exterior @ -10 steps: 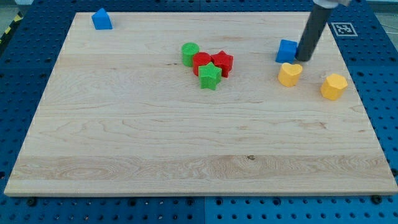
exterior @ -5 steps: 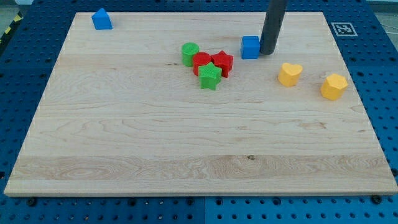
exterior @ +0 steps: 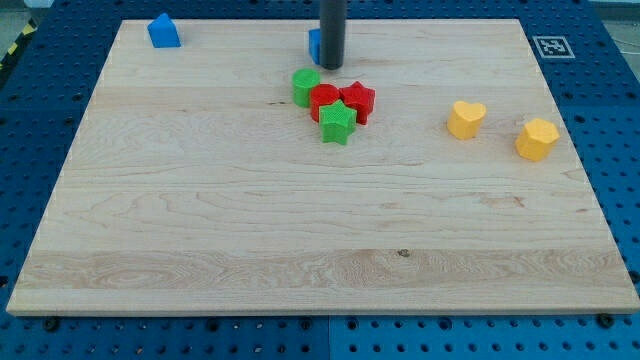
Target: Move the cube to the top center
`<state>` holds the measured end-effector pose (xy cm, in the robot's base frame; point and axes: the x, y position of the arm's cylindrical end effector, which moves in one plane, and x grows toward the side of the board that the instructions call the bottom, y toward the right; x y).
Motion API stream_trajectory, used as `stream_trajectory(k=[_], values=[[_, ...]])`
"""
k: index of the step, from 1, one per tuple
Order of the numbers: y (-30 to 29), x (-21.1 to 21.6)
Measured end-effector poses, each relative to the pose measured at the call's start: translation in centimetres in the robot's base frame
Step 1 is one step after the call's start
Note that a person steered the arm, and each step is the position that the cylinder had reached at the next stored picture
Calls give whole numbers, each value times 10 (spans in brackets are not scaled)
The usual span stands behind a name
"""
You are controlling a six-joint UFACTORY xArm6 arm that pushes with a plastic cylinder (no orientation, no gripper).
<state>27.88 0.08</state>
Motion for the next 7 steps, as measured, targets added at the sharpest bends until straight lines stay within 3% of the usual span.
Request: stream_trajectory(k=[1,4,5,7], values=[[-14,-7],[66,-23],[50,-46],[32,-49]])
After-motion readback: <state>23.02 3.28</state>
